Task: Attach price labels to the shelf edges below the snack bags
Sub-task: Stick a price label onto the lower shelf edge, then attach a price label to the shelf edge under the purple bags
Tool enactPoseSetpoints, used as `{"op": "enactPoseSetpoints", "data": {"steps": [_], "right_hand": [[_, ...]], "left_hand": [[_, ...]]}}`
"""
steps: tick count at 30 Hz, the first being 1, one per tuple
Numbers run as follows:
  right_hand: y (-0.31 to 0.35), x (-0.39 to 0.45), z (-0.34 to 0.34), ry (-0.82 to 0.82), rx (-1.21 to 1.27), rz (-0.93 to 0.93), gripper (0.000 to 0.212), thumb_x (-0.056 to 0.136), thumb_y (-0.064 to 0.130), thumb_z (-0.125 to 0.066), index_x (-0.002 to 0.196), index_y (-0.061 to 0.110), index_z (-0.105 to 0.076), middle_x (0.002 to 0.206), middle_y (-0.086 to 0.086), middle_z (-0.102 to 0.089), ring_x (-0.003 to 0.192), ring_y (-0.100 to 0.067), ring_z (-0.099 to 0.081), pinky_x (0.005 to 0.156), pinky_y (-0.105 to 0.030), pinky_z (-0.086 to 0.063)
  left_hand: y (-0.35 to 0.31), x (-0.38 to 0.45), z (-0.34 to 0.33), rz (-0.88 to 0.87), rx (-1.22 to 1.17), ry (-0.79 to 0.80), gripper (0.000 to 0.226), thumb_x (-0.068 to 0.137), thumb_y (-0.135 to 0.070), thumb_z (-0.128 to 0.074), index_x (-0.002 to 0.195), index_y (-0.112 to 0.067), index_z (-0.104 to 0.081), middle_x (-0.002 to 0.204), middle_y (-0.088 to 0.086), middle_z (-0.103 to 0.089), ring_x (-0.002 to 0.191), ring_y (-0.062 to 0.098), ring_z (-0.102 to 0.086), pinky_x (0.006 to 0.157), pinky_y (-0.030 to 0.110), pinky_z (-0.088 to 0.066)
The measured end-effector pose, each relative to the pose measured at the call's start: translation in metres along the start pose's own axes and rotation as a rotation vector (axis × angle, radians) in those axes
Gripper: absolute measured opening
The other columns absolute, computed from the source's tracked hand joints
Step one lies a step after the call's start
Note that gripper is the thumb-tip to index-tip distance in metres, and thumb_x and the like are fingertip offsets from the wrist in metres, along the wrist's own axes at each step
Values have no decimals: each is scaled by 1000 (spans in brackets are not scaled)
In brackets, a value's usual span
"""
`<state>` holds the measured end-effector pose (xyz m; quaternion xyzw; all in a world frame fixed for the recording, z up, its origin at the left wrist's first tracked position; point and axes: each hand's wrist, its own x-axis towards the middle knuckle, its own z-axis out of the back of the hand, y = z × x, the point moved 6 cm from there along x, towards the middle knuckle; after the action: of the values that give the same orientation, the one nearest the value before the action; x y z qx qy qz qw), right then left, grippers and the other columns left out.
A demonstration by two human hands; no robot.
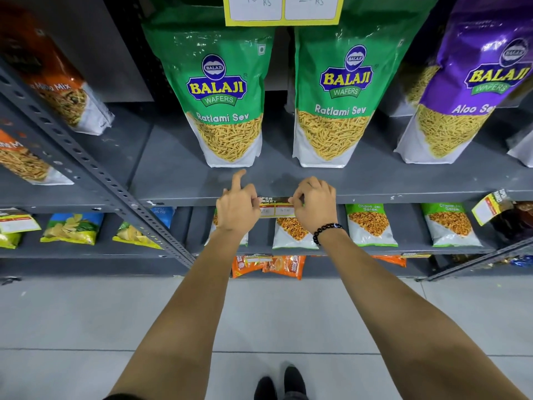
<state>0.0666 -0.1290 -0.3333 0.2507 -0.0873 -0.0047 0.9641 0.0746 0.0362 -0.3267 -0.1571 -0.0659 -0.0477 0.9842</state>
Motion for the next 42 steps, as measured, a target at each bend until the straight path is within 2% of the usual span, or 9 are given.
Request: {"op": "enactPoseSetpoints", "data": {"steps": [3,7,14,17,21,26,33,38,42], "right_hand": [[0,1,2,-7,13,-32,16,82,20,-64,92,10,-58,103,-11,-61,101,-32,-51,95,-42,-34],[6,2,-2,-14,-3,-54,38,78,32,-68,106,11,-53,110,-10,-60,106,-32,-49,96,-44,-33],[8,4,-5,-39,-96,-71,37,81,33,-65,106,11,-52,109,-12,-59,105,-35,-49,93,-46,-34],[13,0,-3,-5,-104,-60,40,83,30,-64,114,10,-49,116,-14,-57,110,-35,-48,99,-46,-33],[-1,-20,16,-4,-197,41,51,86,24,-61,130,9,-41,133,-15,-51,127,-32,-41,111,-50,-24],[-70,-58,65,-90,-224,-71,48,88,15,-57,132,5,-41,143,-19,-42,137,-35,-31,113,-56,-22],[-200,-92,157,-159,-320,-261,43,91,15,-53,131,3,-42,148,-20,-34,140,-35,-25,113,-57,-20],[-303,-99,200,-150,-295,-354,45,91,13,-52,133,4,-40,153,-20,-23,143,-33,-15,115,-55,-14],[-364,-90,216,-55,-262,-369,35,92,17,-50,124,5,-49,156,-18,-7,145,-30,-3,116,-55,-6]], "left_hand": [[-2,1,0,47,16,30,21,85,-26,-64,93,-6,-60,149,9,-34,95,43,-61,72,45,-53],[-10,5,1,108,32,78,55,78,-46,-71,109,-6,-50,151,9,-30,95,42,-62,82,45,-50],[-15,13,-5,78,72,98,56,82,-46,-66,115,-6,-45,146,13,-36,102,40,-59,88,48,-49],[-19,10,-8,70,94,128,60,84,-39,-67,125,-4,-39,152,17,-25,117,39,-53,97,55,-44],[-39,-7,-14,-81,152,68,70,92,-35,-58,142,-3,-22,158,20,-5,144,36,-13,115,55,-19],[-113,-29,-32,-330,178,59,68,95,-37,-50,146,-5,-17,158,20,-4,145,37,-3,119,49,-8],[-266,-42,-70,-560,238,50,67,68,-39,-81,122,-7,-59,143,21,-45,131,39,-43,104,53,-39],[-374,-36,-96,-641,195,68,60,64,-31,-85,115,-7,-64,141,23,-46,129,43,-43,104,57,-37],[-439,-19,-115,-641,253,60,54,52,-28,-91,99,-9,-72,131,24,-57,119,43,-54,95,57,-47]]}}
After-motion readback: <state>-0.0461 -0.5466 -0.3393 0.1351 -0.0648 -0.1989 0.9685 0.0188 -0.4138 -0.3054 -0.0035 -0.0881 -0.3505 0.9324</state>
